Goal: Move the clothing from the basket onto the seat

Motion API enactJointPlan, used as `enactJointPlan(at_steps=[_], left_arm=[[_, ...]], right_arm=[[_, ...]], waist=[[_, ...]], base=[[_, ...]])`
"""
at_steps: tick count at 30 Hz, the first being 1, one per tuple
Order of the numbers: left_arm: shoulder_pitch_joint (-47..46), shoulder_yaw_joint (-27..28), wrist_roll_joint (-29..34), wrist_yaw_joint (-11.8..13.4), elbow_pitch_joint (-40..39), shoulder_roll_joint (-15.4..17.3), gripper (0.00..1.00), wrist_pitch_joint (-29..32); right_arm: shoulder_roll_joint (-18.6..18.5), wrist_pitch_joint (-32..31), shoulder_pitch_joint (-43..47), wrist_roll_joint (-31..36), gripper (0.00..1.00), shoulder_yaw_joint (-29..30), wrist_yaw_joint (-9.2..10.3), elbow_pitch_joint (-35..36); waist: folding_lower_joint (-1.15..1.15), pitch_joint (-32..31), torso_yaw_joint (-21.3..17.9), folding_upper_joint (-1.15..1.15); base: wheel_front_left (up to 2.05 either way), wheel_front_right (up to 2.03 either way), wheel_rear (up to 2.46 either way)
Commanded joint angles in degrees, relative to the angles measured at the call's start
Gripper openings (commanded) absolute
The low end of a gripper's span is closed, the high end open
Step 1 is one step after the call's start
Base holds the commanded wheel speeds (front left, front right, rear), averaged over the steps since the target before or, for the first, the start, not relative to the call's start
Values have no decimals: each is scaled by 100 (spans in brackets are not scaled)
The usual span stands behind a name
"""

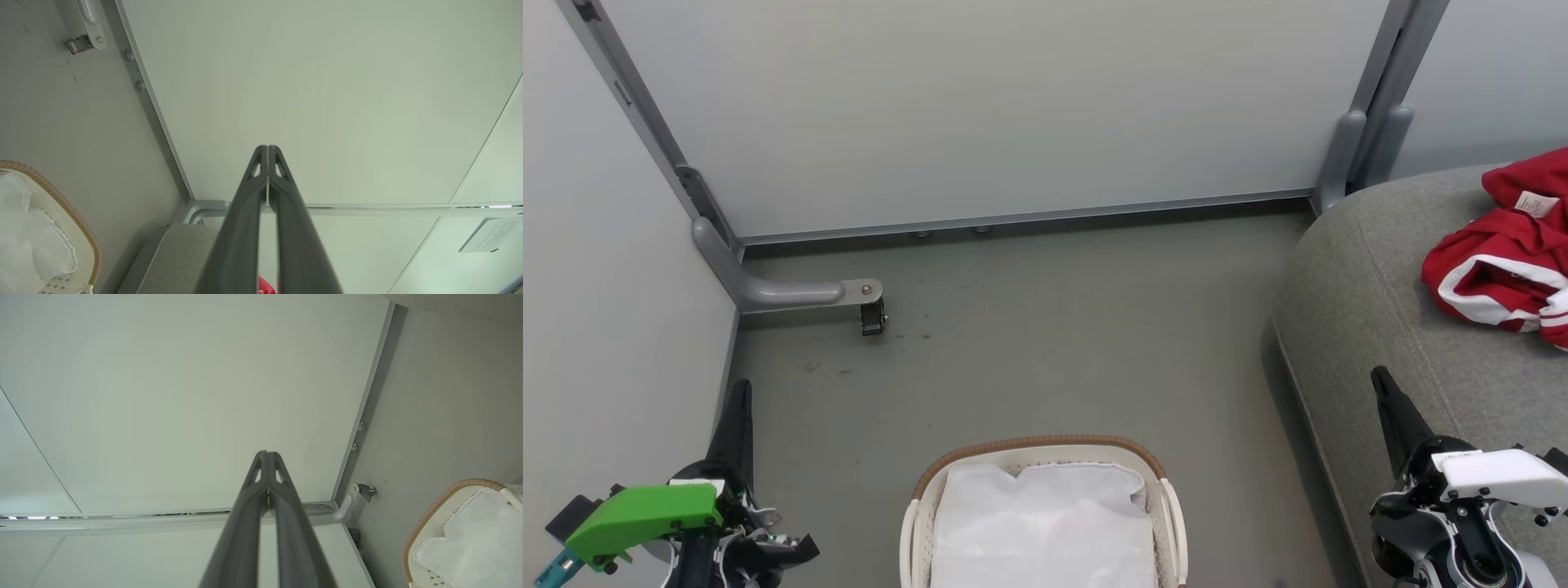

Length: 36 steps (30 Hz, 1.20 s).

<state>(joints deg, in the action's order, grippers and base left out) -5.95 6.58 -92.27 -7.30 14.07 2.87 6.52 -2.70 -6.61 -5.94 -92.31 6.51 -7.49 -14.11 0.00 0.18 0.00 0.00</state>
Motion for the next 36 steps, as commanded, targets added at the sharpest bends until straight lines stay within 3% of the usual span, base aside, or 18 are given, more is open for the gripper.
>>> enactJointPlan(at_steps=[1, 36], left_arm=[[-63, 14, -24, -40, -10, 0, 0, 26], [-63, 12, -26, -40, -11, -1, 0, 24]], right_arm=[[-34, -9, -53, -19, 0, 13, 0, 26], [-34, -8, -52, -20, 0, 12, 0, 26]], waist=[[0, 0, 0, 0], [0, 0, 0, 0]], base=[[0, 0, 0], [0, 0, 0]])
